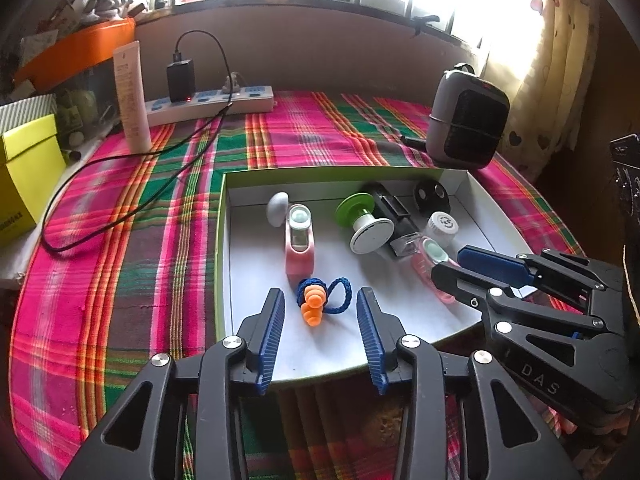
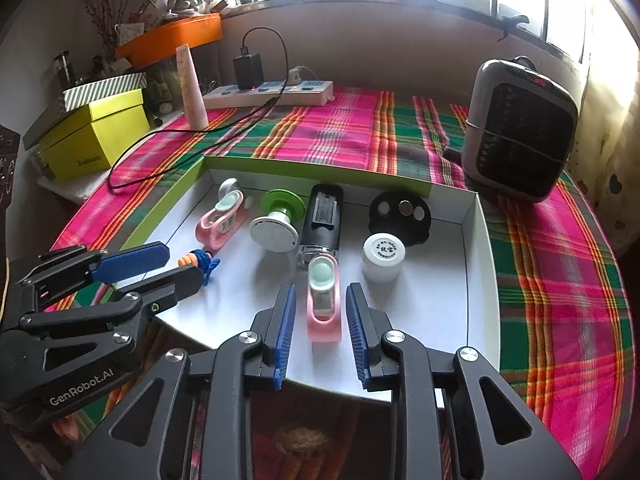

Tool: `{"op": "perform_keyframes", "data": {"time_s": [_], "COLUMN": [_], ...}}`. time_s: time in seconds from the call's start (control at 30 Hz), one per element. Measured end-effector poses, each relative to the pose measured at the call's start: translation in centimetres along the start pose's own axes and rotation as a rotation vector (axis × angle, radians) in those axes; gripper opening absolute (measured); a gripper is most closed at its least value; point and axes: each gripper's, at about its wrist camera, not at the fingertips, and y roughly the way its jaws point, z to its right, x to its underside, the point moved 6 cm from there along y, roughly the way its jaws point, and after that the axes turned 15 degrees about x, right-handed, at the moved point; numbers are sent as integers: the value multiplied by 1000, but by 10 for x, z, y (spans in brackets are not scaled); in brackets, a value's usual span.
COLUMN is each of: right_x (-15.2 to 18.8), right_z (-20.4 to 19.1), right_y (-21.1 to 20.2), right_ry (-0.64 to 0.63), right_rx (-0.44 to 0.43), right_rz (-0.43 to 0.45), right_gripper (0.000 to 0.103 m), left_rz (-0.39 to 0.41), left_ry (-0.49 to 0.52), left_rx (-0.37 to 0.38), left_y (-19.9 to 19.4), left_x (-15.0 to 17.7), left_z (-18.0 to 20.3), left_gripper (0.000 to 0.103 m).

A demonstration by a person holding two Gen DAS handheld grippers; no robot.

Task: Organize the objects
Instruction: 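Open left gripper to drop the earplugs in the box while right releases the pink holder, then withdraw both grippers from the box toward the two walnuts on the tablecloth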

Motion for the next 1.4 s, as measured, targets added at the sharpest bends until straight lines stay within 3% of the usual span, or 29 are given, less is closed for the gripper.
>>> {"op": "perform_keyframes", "data": {"time_s": [0.1,0.27,0.8,1.0,1.4], "right_x": [1,3,15,27,50], "right_z": [1,4,8,15,20], "right_y": [-4,-13,-46,-56,-53], "right_ry": [8,20,29,52,65], "right_rx": [3,12,31,28,27], "right_rz": [7,27,84,87,40], "right_gripper": [28,39,40,46,46], "left_rz": [9,20,80,88,51], "left_ry": [2,4,34,20,6], "left_rx": [0,-10,-39,-12,45], "left_y": [-4,-11,-43,-55,-51], "left_x": [0,1,11,21,45], "left_z": [2,5,18,20,26], "left_gripper": [37,40,41,41,44]}}
